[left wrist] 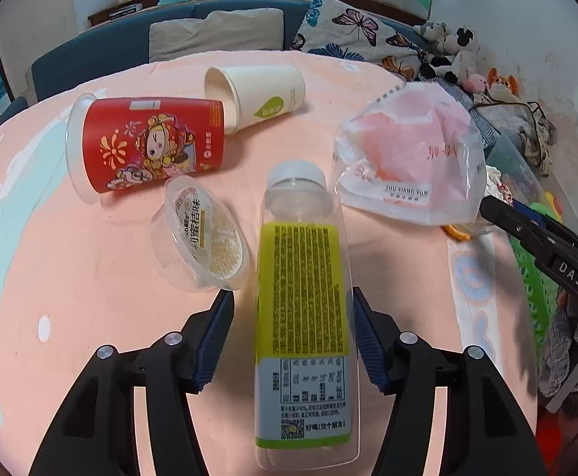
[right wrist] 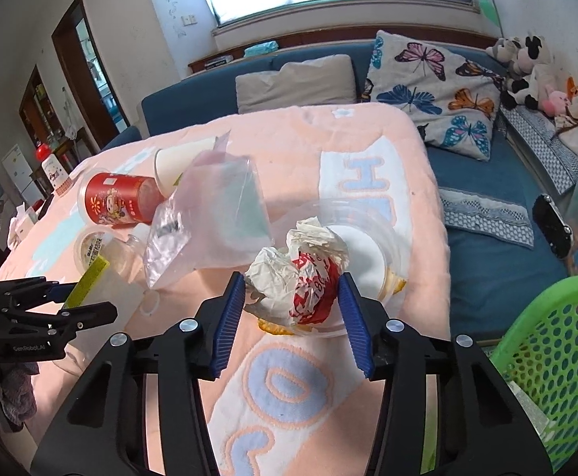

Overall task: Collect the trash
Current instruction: 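Grasp the yellow-labelled bottle with the left tool while the right tool closes on the crumpled tissue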

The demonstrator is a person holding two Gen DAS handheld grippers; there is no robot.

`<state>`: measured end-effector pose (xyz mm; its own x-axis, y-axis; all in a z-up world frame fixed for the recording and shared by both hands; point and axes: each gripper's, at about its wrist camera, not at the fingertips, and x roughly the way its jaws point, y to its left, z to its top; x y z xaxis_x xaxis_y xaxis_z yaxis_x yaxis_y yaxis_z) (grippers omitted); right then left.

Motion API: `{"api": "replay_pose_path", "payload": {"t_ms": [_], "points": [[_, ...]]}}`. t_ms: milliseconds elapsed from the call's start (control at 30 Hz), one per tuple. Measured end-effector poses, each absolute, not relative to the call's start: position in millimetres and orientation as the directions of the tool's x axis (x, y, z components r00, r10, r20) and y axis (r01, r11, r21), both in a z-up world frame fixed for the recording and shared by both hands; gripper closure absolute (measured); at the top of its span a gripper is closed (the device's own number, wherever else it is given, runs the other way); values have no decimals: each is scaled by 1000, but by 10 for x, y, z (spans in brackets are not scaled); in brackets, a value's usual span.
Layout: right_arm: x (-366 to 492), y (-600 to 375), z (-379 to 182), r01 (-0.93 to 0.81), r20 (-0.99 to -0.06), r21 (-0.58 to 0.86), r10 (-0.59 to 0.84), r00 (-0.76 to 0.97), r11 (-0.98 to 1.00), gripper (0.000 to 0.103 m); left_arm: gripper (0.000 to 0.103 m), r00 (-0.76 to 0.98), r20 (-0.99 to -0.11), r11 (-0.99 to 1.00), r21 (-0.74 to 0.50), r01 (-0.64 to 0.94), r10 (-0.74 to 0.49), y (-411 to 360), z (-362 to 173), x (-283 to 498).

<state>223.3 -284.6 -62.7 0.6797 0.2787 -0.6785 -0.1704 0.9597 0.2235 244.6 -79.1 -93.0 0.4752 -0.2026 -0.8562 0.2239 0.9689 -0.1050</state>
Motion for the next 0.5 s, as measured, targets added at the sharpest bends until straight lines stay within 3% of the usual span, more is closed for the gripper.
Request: {"api": "replay_pose_path", "payload": {"t_ms": [367,433,500], "points": [[2031,-2958,-468,-162,-642,256,293,709,953,56,46,479,-861,977,-78,201,-167,-941,-947,2694],[1967,-2985,-422,-162,-634,252,289,717,954,56,57,475,-863,975,-83,205,-174,-969,-957,2729],[1914,-3010,-384,-162,-628,256,291,722,953,56,59,473,-864,976,-84,200,-171,-980,-964,2750]]}}
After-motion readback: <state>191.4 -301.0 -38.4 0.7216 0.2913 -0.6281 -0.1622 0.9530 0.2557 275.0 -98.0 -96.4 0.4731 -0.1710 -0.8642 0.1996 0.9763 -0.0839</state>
